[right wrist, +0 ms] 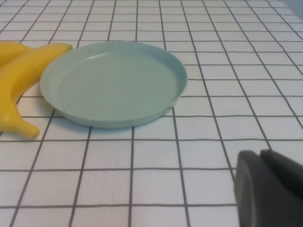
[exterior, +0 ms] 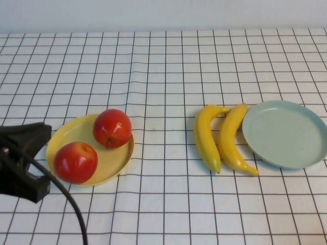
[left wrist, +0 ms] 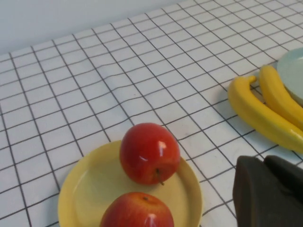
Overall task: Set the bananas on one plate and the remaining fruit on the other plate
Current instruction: Put another type of fruit in the right plate
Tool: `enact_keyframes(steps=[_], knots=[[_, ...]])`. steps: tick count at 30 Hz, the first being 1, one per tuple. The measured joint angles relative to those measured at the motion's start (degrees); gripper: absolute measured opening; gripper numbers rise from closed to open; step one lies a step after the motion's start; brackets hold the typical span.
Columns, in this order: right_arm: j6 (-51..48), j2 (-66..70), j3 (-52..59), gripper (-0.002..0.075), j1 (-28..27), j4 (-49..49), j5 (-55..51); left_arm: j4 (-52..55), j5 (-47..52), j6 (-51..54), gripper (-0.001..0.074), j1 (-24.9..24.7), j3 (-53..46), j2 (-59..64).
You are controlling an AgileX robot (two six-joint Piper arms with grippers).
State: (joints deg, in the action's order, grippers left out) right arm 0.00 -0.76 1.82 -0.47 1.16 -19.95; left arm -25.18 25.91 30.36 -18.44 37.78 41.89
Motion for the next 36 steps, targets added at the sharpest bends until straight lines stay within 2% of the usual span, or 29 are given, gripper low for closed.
enact_keyframes(steps=[7,11,18,21,24,29,31,36], knots=[[0.0,0.0,0.0,-0.0015,0.0,0.0,0.0,0.7,-12.5,-4.2,-0.0002,0.0,-14.6,-6.7],[0.0,0.0,0.0,-0.0015,0.0,0.0,0.0,-3.1,-21.7,-6.4,-0.0002,0.0,-24.8,-10.8],[0.0,0.0,0.0,-0.0015,0.0,0.0,0.0,-4.5,-28.9,-6.2,-0.0002,0.0,-38.4,-20.4],[0.0,0.0,0.0,-0.0015,0.0,0.0,0.0,-1.2,-28.6,-6.2,-0.0002,0.0,-39.2,-24.9],[0.0,0.0,0.0,-0.0015,0.0,0.0,0.0,6.7,-27.0,-8.8,-0.0002,1.5,-39.2,-27.8],[0.0,0.0,0.0,-0.0015,0.0,0.0,0.0,23.3,-18.5,-27.0,-0.0002,6.8,-39.2,-31.4],[0.0,0.0,0.0,-0.0015,0.0,0.0,0.0,27.4,-15.1,-31.3,-0.0002,8.8,-39.2,-33.4],[0.0,0.0,0.0,-0.0015,0.0,0.0,0.0,30.7,-9.2,-32.2,-0.0002,10.9,-39.2,-40.7]])
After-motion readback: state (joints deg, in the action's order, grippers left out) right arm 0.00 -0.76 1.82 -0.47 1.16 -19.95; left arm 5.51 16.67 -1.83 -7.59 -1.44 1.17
